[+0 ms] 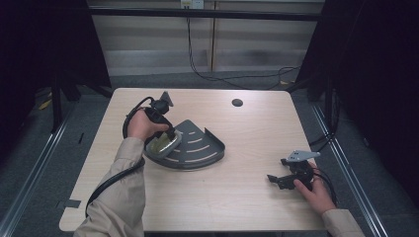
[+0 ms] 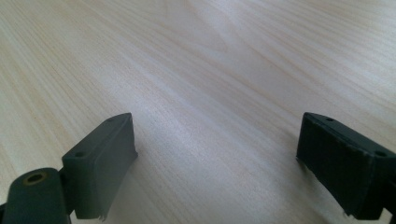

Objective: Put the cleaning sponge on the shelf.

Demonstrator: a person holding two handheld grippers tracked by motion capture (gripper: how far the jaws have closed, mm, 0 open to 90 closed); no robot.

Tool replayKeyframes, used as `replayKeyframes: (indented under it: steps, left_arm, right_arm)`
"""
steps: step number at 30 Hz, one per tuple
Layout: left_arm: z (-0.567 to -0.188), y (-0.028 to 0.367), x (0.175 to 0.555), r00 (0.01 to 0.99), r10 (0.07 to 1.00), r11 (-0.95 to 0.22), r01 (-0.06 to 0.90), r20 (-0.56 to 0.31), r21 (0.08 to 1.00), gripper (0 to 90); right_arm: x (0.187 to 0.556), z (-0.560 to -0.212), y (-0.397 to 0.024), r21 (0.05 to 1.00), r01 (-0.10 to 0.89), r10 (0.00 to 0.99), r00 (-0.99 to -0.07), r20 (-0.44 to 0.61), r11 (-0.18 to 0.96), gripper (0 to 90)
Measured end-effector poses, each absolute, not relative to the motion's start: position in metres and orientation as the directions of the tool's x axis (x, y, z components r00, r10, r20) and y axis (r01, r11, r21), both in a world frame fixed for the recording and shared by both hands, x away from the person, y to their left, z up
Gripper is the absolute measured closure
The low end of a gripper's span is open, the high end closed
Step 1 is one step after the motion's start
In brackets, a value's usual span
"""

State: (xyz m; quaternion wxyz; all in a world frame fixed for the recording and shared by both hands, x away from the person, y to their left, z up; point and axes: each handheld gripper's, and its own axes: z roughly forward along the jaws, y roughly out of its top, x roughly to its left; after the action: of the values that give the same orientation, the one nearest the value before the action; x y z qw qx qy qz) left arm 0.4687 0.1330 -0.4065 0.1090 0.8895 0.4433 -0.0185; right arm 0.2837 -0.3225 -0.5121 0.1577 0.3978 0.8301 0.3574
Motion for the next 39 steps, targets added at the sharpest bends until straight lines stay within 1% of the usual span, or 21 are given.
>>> replayKeyframes:
  steps: [24, 39]
  left_arm:
    - [-0.388, 0.14, 0.45, 0.623, 0.77, -0.597, 0.78, -0.139, 0.187, 19.7]
    - [-0.385, 0.156, 0.427, 0.633, 0.758, -0.606, 0.773, -0.158, 0.187, 19.5]
  right_arm:
    - [0.284, -0.512, -0.322, 0.719, 0.549, 0.774, -0.632, 0.023, 0.427, 11.0]
    - [0.284, -0.512, -0.322, 0.718, 0.55, 0.775, -0.632, 0.024, 0.426, 11.0]
